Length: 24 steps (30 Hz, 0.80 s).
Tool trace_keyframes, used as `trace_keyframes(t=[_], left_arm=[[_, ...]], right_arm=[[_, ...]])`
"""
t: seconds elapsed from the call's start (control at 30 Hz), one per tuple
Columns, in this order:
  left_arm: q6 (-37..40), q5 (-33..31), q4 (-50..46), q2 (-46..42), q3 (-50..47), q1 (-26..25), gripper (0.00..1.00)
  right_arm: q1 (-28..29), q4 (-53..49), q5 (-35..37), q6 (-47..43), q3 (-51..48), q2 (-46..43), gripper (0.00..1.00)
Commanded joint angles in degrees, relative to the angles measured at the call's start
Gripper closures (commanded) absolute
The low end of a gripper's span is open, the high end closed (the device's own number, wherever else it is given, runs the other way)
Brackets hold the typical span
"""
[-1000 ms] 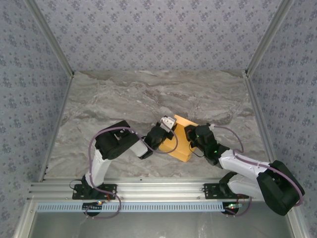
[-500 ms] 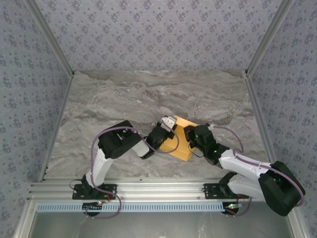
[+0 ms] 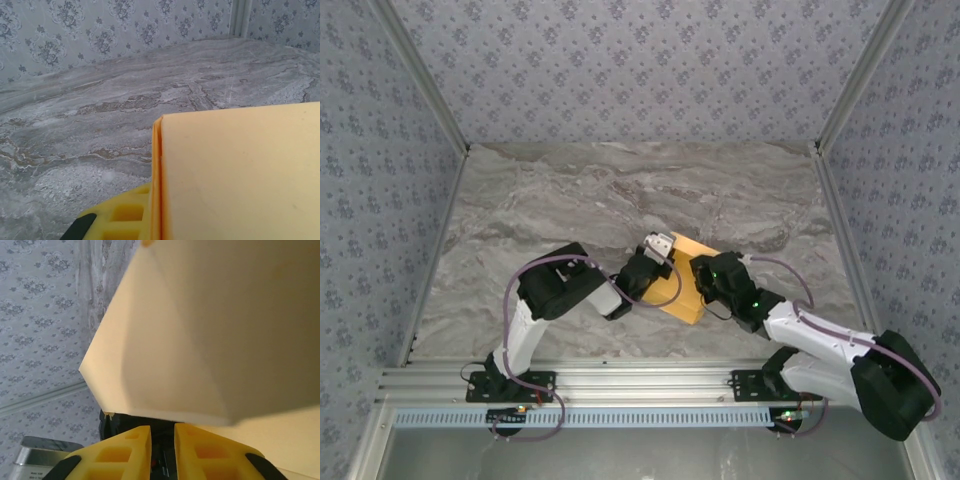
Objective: Fold the paper box
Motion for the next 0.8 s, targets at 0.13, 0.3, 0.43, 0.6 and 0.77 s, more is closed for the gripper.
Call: trace_keyframes(t=[0.13,0.3,0.43,0.6,0.77], left_arm=[[-2.93,4.26,-1.09,-3.90,-4.29,4.86,1.00],[-7.52,13.70,-2.64,-8.26,-7.14,9.05,0.98],[-13.57,26.19,-11.64,-12.42,-6.94,13.80,0.95],[-16.52,33.35,-18.00,-14.99,-6.85,17.01,0.94],[-19.61,38.26,-19.95,-15.78,-6.72,19.13,0.91]], right_arm=[[-0.61,-14.59,0.16,-2.18,5.25,-7.47,0.67],[-4.29,-22.75,-3.48,-13.31,12.64,-6.40,0.56],[-12.10,-23.68,-13.98,-25.92,18.64,-0.97,0.54],[-19.96,-30.05,-18.09,-45.52,28.66,3.93,0.44],[-27.20,-37.59,-24.10,-58.71,36.31,11.15,0.42]])
